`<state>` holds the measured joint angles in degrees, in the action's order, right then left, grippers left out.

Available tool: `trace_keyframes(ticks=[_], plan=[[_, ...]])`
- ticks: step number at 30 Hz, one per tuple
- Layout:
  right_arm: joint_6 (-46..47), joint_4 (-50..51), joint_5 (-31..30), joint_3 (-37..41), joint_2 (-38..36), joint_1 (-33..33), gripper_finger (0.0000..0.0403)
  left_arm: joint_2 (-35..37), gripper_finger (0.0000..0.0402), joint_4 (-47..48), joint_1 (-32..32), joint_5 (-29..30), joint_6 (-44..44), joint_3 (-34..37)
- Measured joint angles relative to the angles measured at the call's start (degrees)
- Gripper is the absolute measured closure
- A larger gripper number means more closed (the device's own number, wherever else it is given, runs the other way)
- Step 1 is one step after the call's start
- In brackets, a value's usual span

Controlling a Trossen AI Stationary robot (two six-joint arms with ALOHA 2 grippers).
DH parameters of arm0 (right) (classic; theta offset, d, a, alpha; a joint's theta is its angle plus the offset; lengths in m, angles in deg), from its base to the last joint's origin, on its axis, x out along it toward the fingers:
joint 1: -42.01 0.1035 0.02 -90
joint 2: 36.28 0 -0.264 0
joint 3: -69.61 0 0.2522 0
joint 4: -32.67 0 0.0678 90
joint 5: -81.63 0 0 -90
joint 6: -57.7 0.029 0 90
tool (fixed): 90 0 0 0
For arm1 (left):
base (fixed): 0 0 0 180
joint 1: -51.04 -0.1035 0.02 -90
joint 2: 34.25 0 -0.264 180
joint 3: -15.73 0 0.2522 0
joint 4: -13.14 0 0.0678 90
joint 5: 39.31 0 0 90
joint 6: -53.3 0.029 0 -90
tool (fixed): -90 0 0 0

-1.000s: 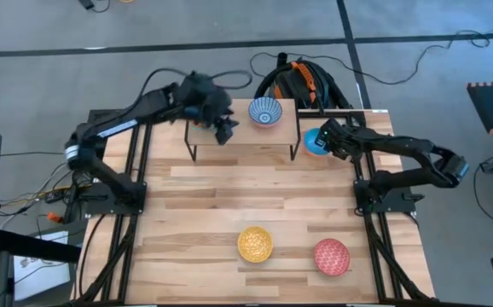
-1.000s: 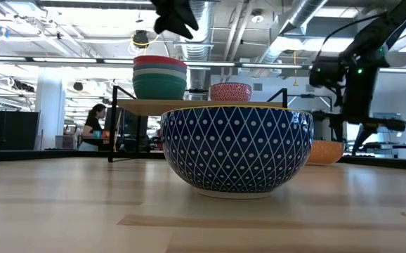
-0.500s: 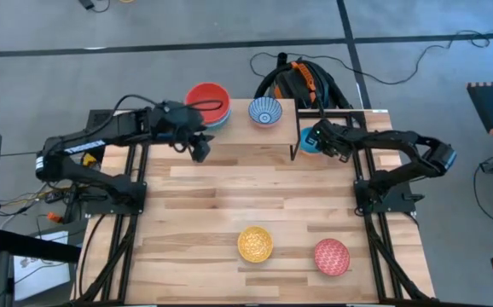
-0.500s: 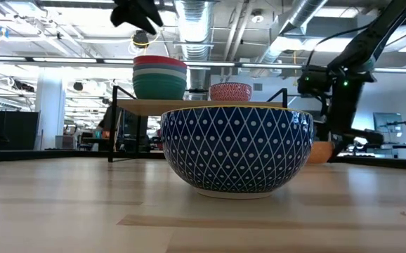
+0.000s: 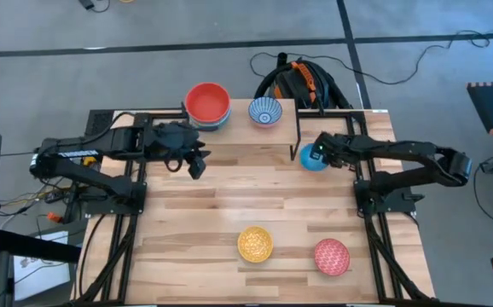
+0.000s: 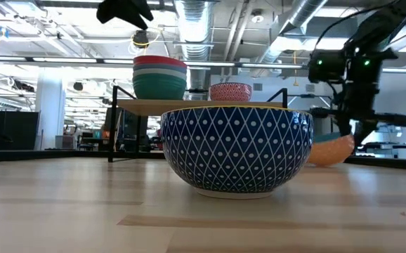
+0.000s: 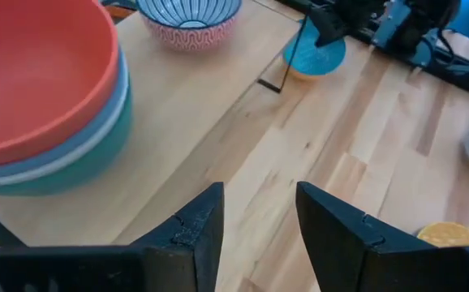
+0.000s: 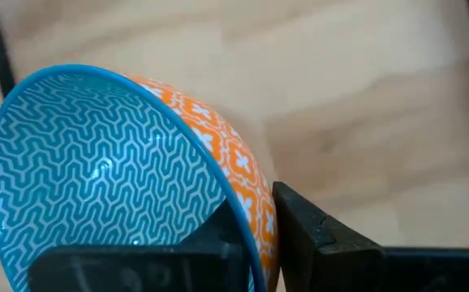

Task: Place and stack bowls onto a shelf
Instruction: Stack the light blue printed bowl into the dark blue printed bowl

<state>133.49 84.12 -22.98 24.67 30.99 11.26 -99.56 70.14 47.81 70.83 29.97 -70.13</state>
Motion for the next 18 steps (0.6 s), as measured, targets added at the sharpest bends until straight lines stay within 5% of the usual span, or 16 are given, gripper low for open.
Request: trace_keyframes(ticks=[10,18], plan=[[3.6,1.0,7.1,0.0,-6.5,19.0,0.0343,-1.4,0.0271,-1.1,7.9,3.3,-1.7,0.0],[7.0,2.4,14.2,-2.2,-11.2,31.2,0.0343,-1.0,0.025,-0.6,8.6,-5.1,-3.3,-3.4]])
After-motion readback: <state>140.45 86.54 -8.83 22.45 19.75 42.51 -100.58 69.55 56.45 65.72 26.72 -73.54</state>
